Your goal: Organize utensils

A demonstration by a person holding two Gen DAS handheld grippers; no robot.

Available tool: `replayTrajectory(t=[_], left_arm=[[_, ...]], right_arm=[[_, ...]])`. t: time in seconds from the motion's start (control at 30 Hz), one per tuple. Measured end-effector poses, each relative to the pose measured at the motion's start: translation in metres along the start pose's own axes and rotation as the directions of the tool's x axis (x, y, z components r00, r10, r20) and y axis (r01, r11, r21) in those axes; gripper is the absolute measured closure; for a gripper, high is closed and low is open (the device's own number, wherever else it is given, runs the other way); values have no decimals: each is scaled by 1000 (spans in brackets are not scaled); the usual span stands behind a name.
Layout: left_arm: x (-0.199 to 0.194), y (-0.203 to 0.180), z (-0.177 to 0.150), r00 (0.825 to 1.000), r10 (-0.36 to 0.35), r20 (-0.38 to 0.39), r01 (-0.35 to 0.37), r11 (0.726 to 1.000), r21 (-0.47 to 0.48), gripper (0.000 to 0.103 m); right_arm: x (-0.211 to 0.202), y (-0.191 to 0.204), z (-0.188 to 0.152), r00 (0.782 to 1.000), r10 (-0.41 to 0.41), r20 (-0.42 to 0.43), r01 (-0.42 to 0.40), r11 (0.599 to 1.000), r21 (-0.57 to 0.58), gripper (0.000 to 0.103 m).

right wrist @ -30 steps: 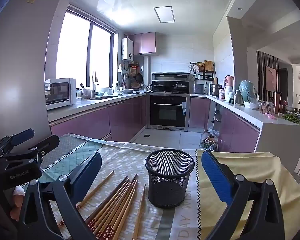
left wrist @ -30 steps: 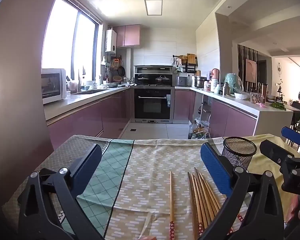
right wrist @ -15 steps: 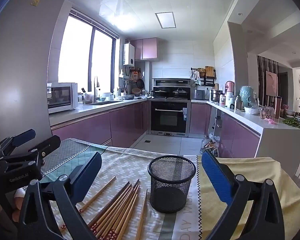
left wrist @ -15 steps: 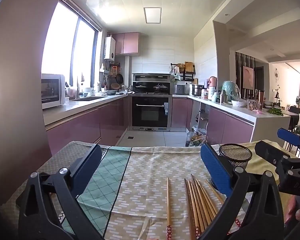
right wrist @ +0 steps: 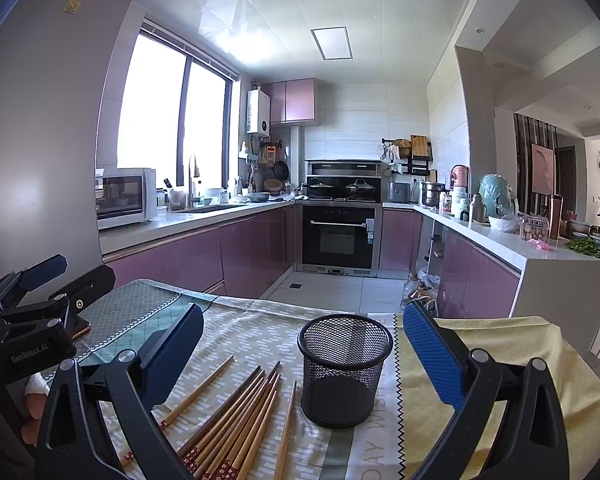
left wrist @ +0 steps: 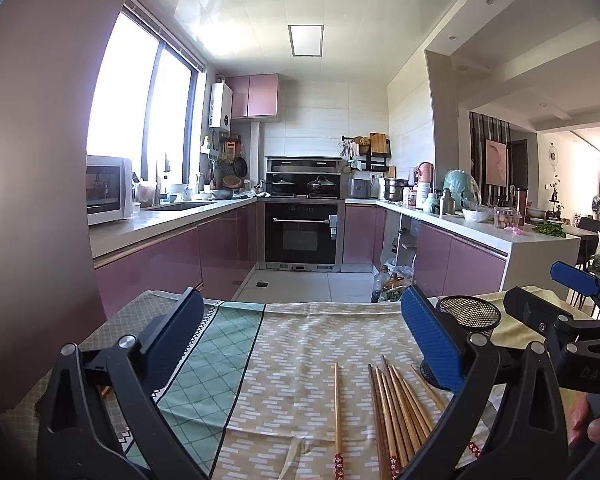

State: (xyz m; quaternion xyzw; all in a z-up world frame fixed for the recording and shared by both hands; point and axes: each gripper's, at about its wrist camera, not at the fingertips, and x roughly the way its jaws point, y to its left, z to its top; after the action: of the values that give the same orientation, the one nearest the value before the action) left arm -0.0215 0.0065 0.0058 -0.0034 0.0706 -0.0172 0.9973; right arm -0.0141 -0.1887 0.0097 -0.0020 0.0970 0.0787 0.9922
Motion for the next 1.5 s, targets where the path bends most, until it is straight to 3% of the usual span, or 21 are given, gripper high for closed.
replayTrajectory(t=[1.5], left_arm=[[-1, 1, 2, 1000, 9, 7, -9, 1000, -5, 6]], right_arm=[[-2, -1, 1, 1000, 9, 3, -9, 1000, 4, 6]])
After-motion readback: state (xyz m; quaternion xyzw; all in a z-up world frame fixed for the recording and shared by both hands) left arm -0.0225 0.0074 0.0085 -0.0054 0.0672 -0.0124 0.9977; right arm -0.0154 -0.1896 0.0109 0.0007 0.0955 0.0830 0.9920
